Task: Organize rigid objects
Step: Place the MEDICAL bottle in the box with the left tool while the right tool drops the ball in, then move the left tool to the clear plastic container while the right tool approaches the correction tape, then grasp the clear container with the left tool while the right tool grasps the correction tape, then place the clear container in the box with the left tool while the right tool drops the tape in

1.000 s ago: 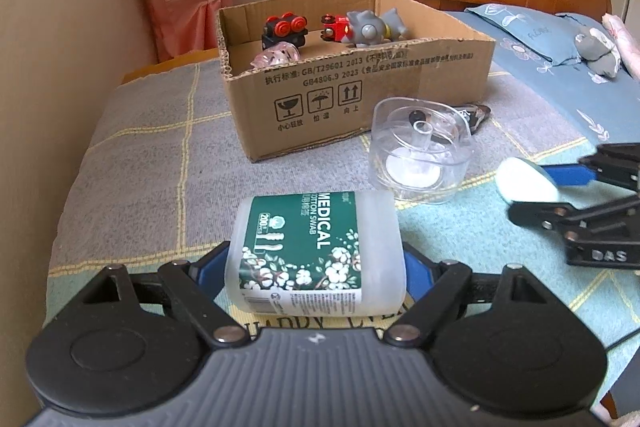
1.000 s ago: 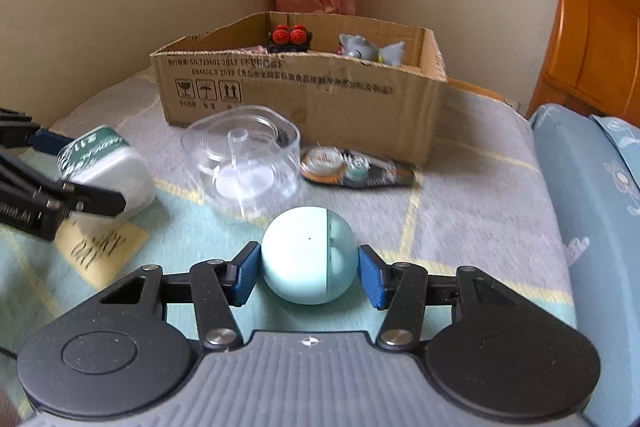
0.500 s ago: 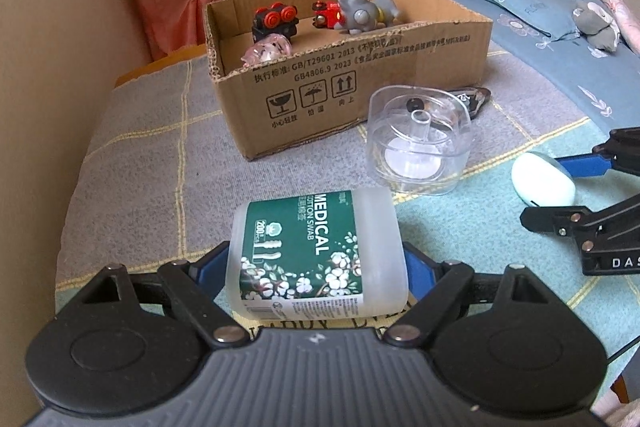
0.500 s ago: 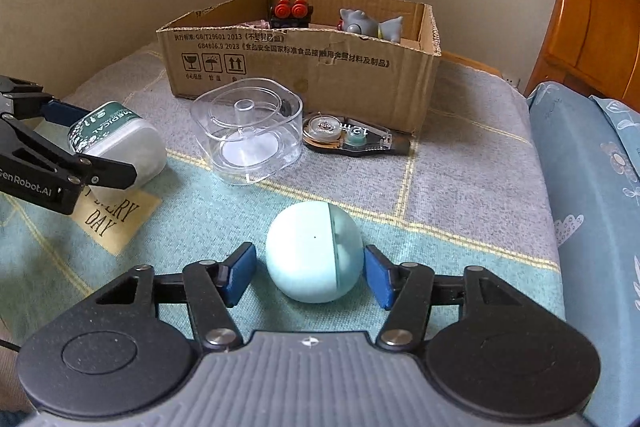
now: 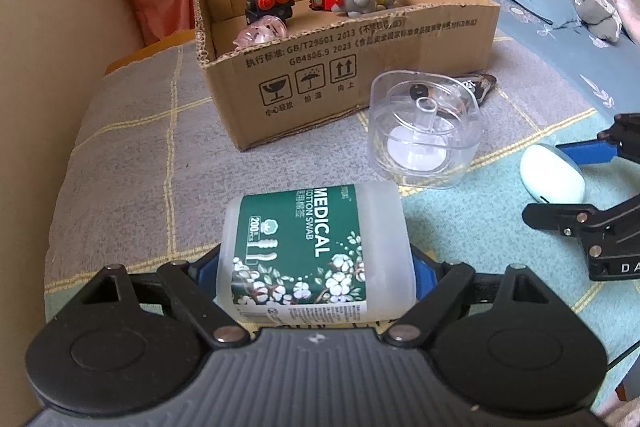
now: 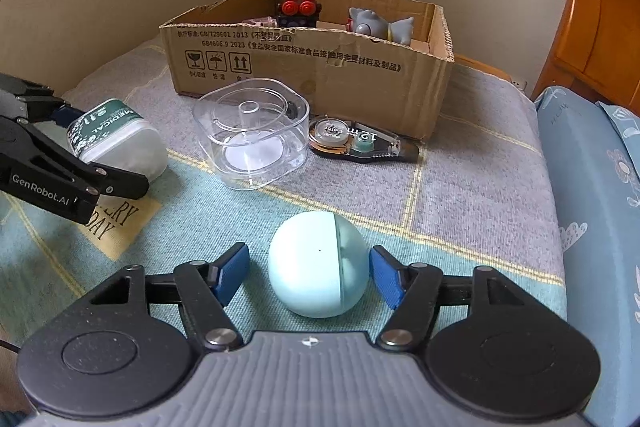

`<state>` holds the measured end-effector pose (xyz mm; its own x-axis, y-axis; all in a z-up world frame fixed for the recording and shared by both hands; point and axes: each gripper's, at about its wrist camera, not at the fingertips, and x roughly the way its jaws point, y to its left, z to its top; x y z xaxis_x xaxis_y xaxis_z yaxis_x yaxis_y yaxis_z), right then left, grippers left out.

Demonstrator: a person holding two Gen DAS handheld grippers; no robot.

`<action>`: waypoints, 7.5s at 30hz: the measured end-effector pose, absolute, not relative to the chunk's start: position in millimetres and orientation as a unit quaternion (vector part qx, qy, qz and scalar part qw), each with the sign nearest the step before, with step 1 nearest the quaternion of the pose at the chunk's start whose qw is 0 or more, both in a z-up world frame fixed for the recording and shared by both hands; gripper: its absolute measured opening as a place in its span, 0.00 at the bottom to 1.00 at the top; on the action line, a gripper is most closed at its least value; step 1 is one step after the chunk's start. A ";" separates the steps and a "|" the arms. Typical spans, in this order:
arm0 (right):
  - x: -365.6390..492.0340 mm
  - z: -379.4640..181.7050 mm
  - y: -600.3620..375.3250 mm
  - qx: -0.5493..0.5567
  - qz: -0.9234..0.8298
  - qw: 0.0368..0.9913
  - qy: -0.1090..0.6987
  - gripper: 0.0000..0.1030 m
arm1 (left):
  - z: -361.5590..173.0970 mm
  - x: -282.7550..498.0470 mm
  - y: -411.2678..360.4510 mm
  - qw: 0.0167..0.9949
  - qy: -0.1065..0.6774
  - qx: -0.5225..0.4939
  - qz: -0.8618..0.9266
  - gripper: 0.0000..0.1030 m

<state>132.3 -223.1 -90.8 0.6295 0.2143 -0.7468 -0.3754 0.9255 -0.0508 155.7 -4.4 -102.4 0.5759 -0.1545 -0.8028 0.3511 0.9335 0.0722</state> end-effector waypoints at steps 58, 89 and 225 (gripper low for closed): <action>194.4 9.8 -231.3 -0.150 0.207 0.911 0.325 0.56 | -16.3 342.1 -59.8 0.908 0.370 0.093 -0.172 0.83; 263.2 20.0 -221.8 -0.116 0.150 0.925 0.328 1.00 | 8.1 245.4 -13.4 0.908 0.354 0.124 -0.187 0.97; 198.3 -96.5 -226.1 -0.074 0.121 0.912 0.384 0.90 | -99.1 221.1 -6.7 0.888 0.442 0.036 -0.120 0.72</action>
<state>198.3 -226.1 -96.4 0.6755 0.1641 -0.7188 -0.2773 0.9599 -0.0415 221.1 -6.7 -99.1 0.5802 -0.1806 -0.7942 0.2451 0.9686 -0.0412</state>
